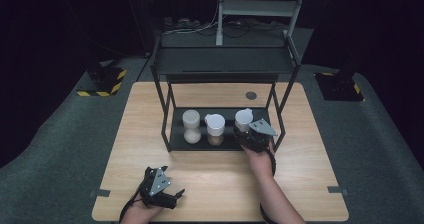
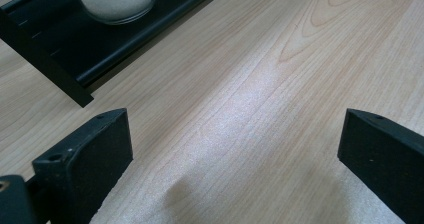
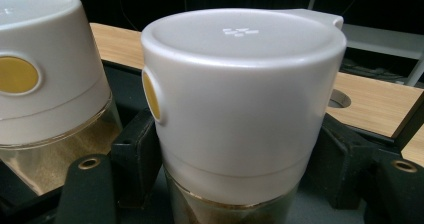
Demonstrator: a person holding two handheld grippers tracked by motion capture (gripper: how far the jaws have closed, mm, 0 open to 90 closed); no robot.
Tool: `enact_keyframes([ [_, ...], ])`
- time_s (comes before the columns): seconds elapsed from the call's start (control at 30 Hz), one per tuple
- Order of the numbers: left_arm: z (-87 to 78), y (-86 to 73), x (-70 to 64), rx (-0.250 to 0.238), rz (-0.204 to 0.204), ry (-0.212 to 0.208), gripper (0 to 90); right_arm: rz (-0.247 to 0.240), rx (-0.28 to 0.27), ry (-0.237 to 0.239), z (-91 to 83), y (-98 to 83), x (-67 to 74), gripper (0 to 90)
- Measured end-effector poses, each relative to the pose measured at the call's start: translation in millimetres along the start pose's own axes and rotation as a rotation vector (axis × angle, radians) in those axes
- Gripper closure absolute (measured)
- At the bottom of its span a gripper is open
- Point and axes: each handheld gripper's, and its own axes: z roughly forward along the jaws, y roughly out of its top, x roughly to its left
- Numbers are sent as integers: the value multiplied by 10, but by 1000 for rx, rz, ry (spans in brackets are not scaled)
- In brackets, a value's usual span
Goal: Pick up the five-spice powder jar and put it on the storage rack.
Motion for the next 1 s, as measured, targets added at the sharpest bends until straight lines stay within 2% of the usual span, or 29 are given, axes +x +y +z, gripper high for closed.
enact_keyframes([
  [0.37,1,0,-5,0,1,2,13,23,-14,4,-28,-40,-30,301],
  [0.8,0,0,-6,0,3,2,13,20,-18,4,-27,-48,-34,296],
  [0.87,0,0,-6,-1,3,2,13,22,-12,2,-24,-43,-33,276],
  [0.93,0,0,-6,-1,3,3,13,35,0,3,-12,-43,-42,209],
  [1.0,0,0,-6,-1,3,2,13,36,0,0,-13,-46,-43,196],
])
